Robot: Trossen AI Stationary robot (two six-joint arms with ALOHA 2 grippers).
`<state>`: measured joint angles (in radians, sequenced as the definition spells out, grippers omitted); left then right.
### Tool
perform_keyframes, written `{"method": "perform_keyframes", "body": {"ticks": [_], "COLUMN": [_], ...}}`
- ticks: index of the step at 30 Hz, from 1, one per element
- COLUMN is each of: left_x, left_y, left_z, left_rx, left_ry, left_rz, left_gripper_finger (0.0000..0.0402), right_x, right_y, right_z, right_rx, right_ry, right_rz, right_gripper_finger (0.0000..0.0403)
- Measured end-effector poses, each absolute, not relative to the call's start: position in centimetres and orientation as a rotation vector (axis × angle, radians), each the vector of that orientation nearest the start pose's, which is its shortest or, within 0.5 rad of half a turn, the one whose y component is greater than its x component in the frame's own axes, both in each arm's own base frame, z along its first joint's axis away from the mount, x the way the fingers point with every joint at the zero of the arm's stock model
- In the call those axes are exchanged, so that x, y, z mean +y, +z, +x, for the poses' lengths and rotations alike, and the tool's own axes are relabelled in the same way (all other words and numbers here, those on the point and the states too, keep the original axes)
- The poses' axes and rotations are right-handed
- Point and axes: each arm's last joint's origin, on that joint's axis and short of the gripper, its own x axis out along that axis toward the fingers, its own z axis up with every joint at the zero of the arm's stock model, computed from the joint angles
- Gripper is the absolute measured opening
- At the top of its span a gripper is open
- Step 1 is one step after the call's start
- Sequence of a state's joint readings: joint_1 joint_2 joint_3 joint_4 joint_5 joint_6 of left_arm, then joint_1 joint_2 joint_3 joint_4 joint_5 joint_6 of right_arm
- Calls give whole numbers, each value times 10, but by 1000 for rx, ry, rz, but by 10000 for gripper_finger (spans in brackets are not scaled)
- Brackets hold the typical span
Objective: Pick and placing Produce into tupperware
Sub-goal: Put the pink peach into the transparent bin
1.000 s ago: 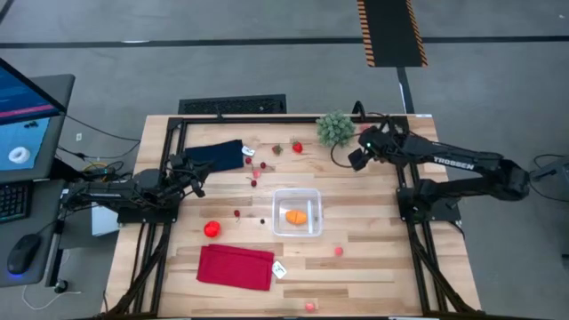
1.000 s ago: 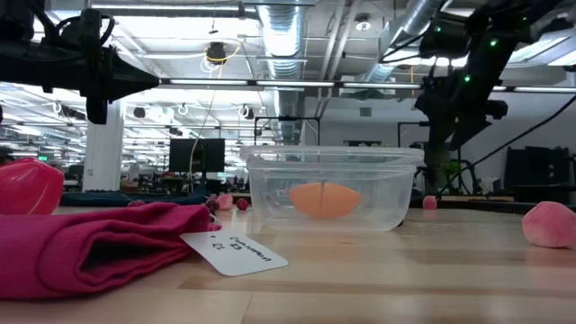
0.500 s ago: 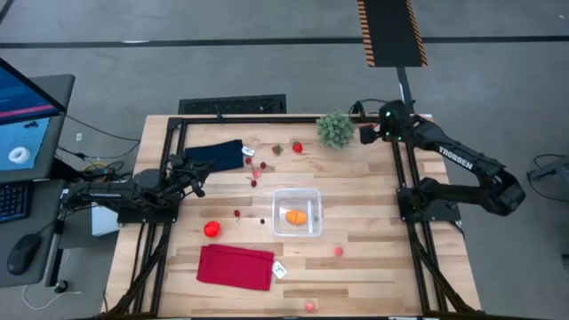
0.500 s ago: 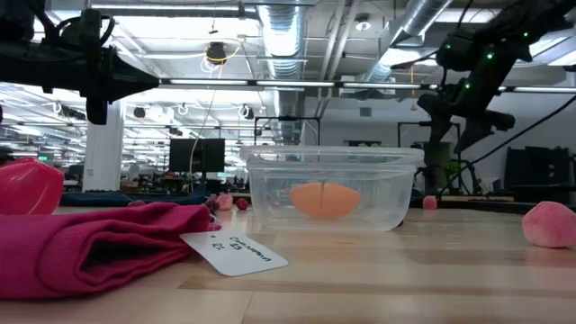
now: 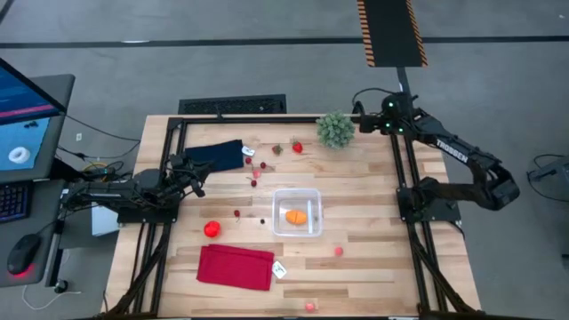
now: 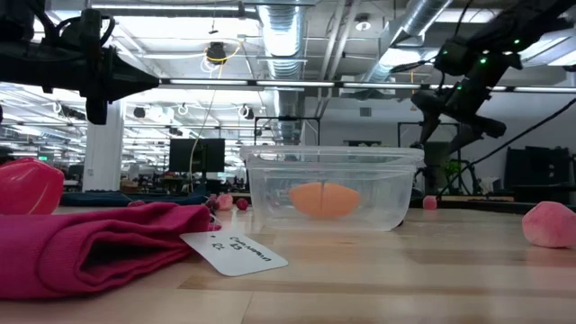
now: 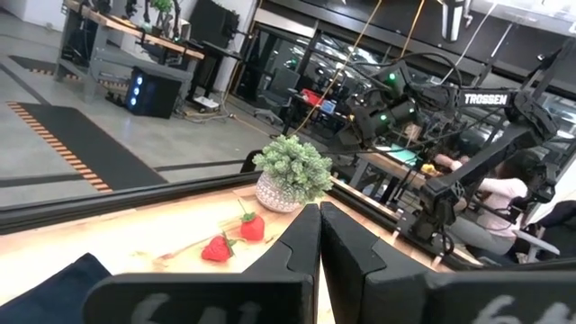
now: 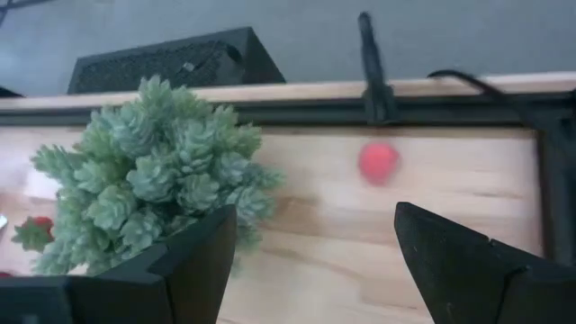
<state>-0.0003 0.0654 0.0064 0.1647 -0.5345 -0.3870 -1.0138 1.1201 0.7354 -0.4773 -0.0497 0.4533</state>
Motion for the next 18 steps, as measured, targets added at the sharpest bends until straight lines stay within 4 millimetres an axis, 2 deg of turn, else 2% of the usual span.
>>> {"method": "perform_keyframes", "body": {"ticks": [4, 11, 18], "left_x": [15, 15, 15], "left_y": [176, 176, 176], "left_z": [97, 97, 97], "left_rx": [-208, -206, -205], "left_ry": [508, 508, 508], "left_rz": [-404, -402, -399], "left_gripper_finger": [0, 0, 0], "right_x": [-197, -227, -247], "right_y": [228, 230, 223], "right_z": [131, 144, 143], "right_rx": [579, 575, 583], "right_ry": [-1084, -1115, -1172], "right_rz": [871, 941, 1013], "right_gripper_finger": [327, 327, 324]}}
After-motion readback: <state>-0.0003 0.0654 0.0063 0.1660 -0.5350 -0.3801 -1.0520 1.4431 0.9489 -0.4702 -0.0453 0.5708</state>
